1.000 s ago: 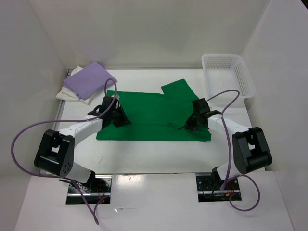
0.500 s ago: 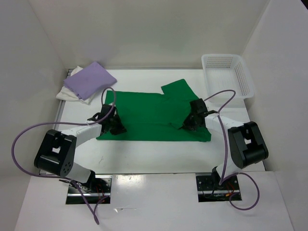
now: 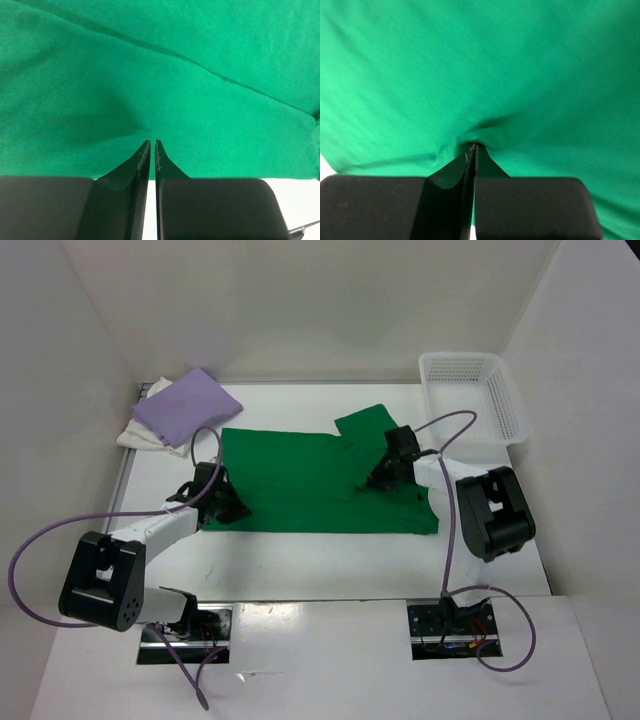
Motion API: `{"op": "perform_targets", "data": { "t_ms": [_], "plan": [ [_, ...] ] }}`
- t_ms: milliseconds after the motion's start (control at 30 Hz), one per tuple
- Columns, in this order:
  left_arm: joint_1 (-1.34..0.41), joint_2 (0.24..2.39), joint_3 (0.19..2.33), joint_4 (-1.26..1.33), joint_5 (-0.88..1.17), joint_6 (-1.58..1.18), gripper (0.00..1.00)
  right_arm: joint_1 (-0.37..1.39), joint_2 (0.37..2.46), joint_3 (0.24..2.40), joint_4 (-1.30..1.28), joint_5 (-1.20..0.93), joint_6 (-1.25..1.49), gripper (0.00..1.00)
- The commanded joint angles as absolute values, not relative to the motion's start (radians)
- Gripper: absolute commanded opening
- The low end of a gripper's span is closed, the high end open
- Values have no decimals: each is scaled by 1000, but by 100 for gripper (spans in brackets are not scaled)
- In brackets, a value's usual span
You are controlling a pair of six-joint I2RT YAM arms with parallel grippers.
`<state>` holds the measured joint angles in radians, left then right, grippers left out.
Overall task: Fold and stack the t-shirts
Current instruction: Fold the flattened tshirt in 1/3 of the way
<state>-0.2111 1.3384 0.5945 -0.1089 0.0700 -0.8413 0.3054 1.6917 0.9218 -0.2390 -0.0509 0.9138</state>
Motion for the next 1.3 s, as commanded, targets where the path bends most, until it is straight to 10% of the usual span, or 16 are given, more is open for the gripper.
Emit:
{"op": "perform_targets", "data": {
  "t_ms": [0, 767, 1267],
  "plan": [
    [-199, 1308, 609, -92, 57, -844, 13, 316, 1793, 1105, -193, -89, 948, 0],
    [-499, 1612, 887, -120, 64, -794, 7, 577, 1695, 974, -238, -57, 901, 0],
    [-362, 1537, 557, -156, 242, -874, 12, 735, 1761, 871, -229, -35, 931, 0]
  ]
}}
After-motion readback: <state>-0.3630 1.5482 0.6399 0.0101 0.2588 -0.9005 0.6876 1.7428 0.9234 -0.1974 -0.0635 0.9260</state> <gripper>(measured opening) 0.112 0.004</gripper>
